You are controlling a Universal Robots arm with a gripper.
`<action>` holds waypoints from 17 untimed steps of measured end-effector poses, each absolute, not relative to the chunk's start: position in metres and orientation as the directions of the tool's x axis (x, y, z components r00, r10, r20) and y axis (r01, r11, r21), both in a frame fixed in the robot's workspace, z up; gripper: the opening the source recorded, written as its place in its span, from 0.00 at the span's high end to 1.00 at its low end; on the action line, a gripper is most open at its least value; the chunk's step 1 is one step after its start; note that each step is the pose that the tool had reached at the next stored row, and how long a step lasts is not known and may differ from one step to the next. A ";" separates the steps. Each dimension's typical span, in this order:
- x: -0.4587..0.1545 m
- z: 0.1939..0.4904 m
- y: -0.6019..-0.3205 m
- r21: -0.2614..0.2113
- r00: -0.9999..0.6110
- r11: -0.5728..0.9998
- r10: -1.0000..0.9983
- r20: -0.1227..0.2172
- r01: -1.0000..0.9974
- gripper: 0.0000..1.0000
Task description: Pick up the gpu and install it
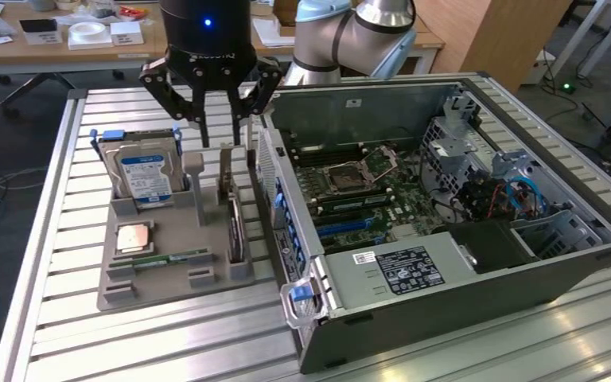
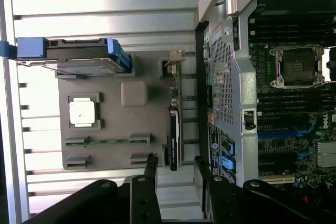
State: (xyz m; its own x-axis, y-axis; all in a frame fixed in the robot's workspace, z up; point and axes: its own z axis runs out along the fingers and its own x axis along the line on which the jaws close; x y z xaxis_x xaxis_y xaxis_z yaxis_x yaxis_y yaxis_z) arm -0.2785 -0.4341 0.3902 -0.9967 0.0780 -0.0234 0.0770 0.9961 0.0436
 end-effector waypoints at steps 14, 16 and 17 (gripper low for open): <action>-0.280 0.369 -0.434 0.044 -0.997 0.996 0.078 -0.023 0.077 0.58; -0.280 0.366 -0.434 0.044 -0.997 0.996 0.078 -0.023 0.077 0.58; -0.280 0.364 -0.434 0.044 -0.997 0.996 0.078 -0.023 0.077 0.58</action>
State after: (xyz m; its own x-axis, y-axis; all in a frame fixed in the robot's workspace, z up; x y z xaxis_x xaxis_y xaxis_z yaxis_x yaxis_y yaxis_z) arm -0.2804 -0.4341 0.3637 -0.9967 0.0780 -0.0234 0.0769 0.9961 0.0436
